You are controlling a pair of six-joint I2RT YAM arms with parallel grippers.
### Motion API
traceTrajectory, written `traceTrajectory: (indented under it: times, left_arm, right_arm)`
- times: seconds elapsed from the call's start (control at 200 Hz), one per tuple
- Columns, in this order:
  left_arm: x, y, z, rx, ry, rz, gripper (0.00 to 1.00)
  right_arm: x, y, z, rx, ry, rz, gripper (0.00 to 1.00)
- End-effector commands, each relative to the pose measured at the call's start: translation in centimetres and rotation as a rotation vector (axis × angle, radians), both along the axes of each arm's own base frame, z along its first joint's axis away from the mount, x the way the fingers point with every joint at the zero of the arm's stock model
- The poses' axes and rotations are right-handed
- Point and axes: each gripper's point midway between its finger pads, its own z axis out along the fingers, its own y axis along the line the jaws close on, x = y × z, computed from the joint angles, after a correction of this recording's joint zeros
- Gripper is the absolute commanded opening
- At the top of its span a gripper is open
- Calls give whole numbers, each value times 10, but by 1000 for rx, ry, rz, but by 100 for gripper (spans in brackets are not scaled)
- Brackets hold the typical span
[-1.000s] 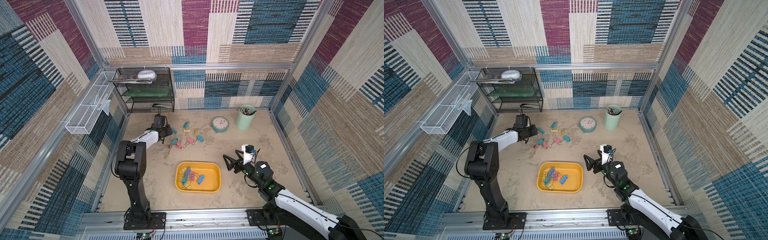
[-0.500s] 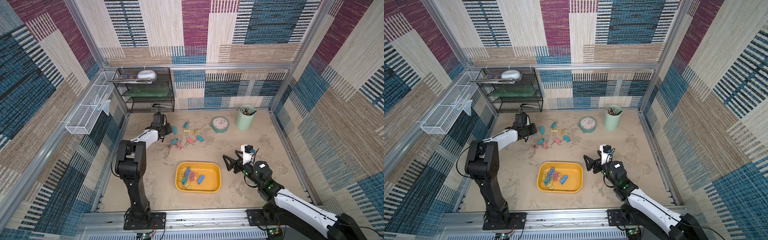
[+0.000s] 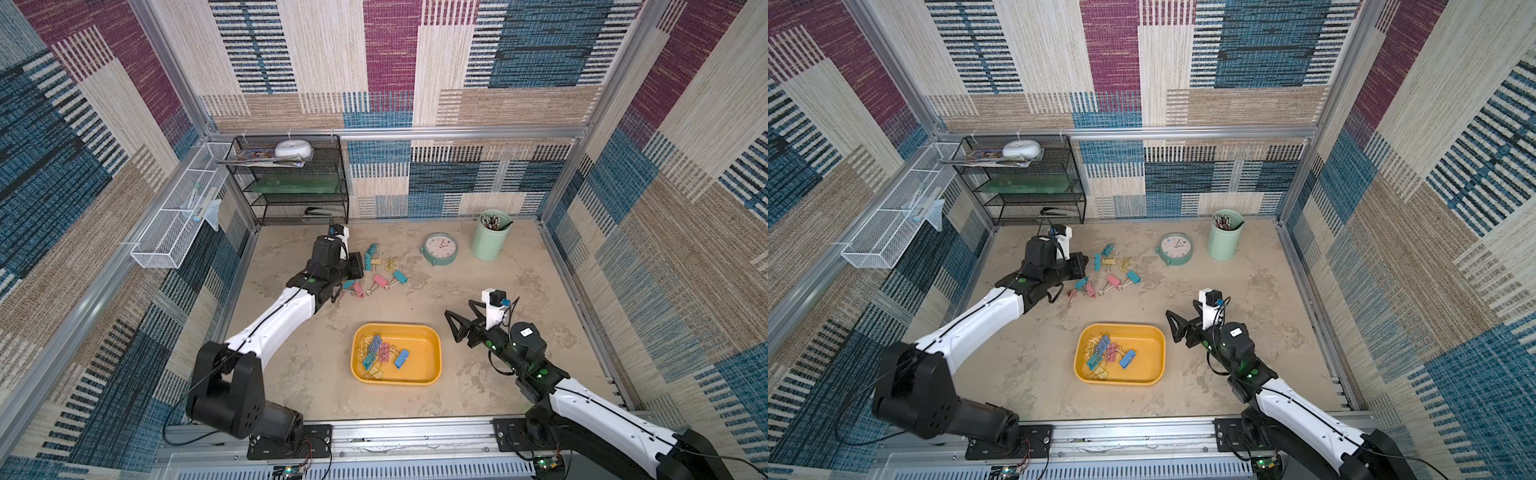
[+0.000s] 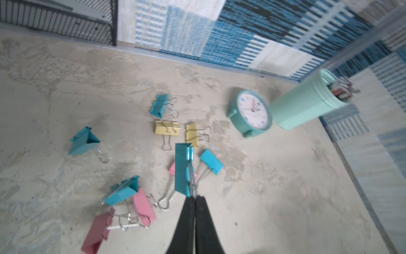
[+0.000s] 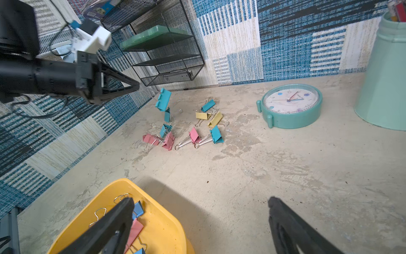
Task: Put the binder clips in the storage box
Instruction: Pick up the binder clip at the center of the board, then place the binder clip in the storage box.
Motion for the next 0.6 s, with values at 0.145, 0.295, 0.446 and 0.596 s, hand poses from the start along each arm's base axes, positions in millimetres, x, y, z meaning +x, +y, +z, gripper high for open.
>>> traceTrajectory:
  times: [0.145,0.295,0.446,0.596]
  left_arm:
    - [-114,-27,5,212,-44,-141,0]
    - [-165,-41,-23,355,-12,-273,0]
    - [-176,-39,-60,464,54,-288,0]
    - [-172,-52,-78,469,51,-322,0]
  right_arm:
    - [3,-10,7,11,-26,-58,98]
    - [2,-14,11,22,-42,-72,99]
    - [1,-13,12,23,-43,-67,98]
    - [2,-12,10,20,-37,-61,98]
